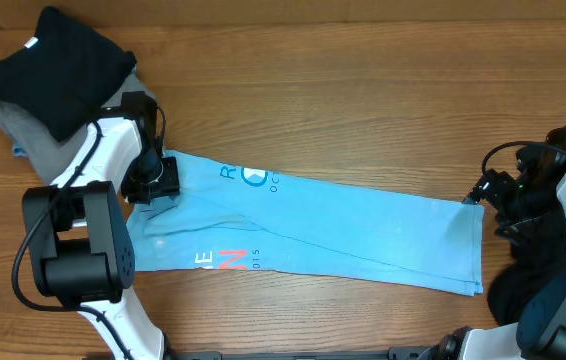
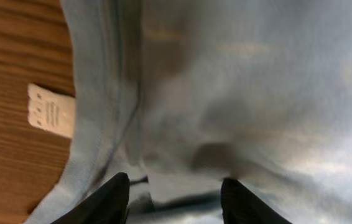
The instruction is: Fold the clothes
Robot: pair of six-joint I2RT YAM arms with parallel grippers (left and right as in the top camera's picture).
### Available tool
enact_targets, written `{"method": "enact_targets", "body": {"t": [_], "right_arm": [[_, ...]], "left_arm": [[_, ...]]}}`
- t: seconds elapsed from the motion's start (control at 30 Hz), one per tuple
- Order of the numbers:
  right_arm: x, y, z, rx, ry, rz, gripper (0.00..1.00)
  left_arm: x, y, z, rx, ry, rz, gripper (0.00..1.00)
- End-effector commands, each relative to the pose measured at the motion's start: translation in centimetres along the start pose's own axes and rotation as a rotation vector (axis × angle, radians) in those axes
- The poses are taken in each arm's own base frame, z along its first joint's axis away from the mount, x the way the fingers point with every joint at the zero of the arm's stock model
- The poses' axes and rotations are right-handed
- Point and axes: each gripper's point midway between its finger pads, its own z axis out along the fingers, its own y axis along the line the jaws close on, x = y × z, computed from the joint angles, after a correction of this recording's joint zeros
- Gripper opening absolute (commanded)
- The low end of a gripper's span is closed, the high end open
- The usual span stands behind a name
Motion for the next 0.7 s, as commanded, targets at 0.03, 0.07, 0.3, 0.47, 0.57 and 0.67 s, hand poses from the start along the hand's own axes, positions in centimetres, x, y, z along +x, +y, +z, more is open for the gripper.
{"method": "enact_targets", "body": {"t": [0.03, 0.07, 0.3, 0.47, 0.57, 0.67], "right_arm": [[0.0, 0.1, -0.6, -0.008, -0.023, -0.01, 0.86], [0.0, 0.1, -0.6, -0.008, -0.023, -0.01, 0.86], [0.0, 0.1, -0.6, -0.008, -0.023, -0.01, 0.85], [0.0, 0.1, -0.6, -0.008, -0.023, -0.01, 0.85], [0.0, 0.1, -0.6, -0.008, -0.023, -0.01, 0.85], [0.0, 0.1, -0.6, -0.007, -0.022, -0.01, 0.85]], "left_arm": [[-0.7, 0.6, -0.5, -0.008, -0.045, -0.008, 0.42], [-0.8, 0.5, -0.5, -0.004, -0.049, -0.008, 0.35], [0.1, 0.3, -0.5, 0.01, -0.013, -0.006, 0.04], [0.2, 0.4, -1.3, 0.002, -0.001, -0.007, 0.04], [-0.4, 0.9, -2.2, -0.027, -0.019, -0.007, 0.24], [-0.5, 1.4, -2.5, -0.051, -0.02, -0.008, 0.42]]}}
